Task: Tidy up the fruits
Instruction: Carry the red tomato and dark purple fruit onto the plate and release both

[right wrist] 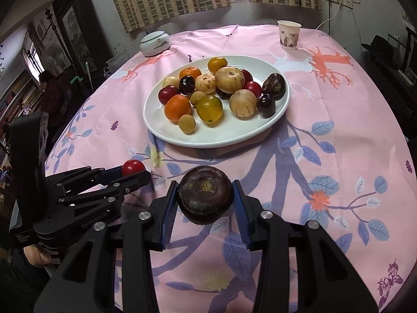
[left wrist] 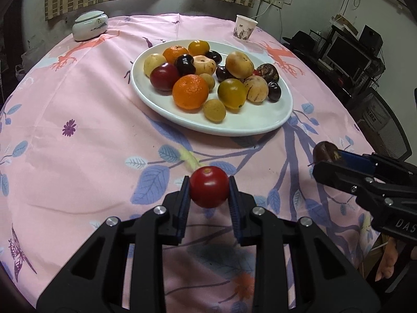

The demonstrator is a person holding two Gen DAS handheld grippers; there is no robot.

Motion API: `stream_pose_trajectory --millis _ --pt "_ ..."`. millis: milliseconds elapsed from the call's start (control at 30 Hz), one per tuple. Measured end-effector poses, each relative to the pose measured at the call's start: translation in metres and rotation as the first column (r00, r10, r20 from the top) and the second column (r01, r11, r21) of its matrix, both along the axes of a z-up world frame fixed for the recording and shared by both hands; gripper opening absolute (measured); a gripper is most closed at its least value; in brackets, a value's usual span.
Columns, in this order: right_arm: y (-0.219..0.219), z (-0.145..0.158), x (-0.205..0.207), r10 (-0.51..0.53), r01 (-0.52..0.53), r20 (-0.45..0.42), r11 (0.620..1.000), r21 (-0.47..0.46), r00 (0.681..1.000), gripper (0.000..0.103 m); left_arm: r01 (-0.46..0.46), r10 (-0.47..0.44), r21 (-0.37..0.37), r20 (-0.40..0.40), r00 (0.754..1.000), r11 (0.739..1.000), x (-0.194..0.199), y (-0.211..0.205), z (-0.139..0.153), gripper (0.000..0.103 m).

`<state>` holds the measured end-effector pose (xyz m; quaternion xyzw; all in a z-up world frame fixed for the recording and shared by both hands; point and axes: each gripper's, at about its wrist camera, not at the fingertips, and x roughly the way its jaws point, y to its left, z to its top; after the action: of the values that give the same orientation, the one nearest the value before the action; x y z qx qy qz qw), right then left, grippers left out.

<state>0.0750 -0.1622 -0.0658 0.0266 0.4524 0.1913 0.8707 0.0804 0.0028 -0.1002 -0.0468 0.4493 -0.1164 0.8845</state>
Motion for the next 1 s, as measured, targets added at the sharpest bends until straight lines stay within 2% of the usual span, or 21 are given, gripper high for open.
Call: stream_pose_trajectory --millis 200,333,433,567,700,800,1000 --pt "0.009 0.007 0.013 0.035 -0.035 0.003 0.999 -0.014 0.999 0.042 -0.008 0.008 0.008 0.042 0.999 1.0 0.013 0.007 0.035 0.028" --pt "0.012 0.02 0.04 0.04 -0.04 0.02 0.999 -0.022 0.999 0.042 -0.024 0.023 0.014 0.066 0.998 1.0 0.047 0.01 0.062 0.028" --pt "0.02 0.023 0.071 0.039 -0.039 0.016 0.998 -0.042 0.999 0.041 -0.02 0.019 0.016 0.062 0.998 1.0 0.083 0.007 0.071 0.028" --pt "0.031 0.016 0.112 0.017 -0.016 0.024 0.997 -0.073 1.0 0.041 -0.035 0.034 0.032 0.044 0.998 0.999 0.126 0.0 0.068 0.028" --pt "0.046 0.009 0.127 0.059 -0.056 0.029 0.993 -0.106 0.998 0.041 -0.043 0.042 0.047 0.014 0.999 0.998 0.151 -0.003 0.059 0.029" --pt "0.053 0.005 0.131 0.082 -0.079 0.018 0.991 -0.108 0.996 0.041 -0.051 0.051 0.039 -0.005 0.999 0.998 0.162 -0.002 0.052 0.029" --pt "0.052 0.002 0.144 0.053 -0.051 0.018 0.993 -0.104 0.998 0.041 -0.03 0.03 0.036 -0.007 1.0 0.999 0.171 -0.011 0.048 0.029"
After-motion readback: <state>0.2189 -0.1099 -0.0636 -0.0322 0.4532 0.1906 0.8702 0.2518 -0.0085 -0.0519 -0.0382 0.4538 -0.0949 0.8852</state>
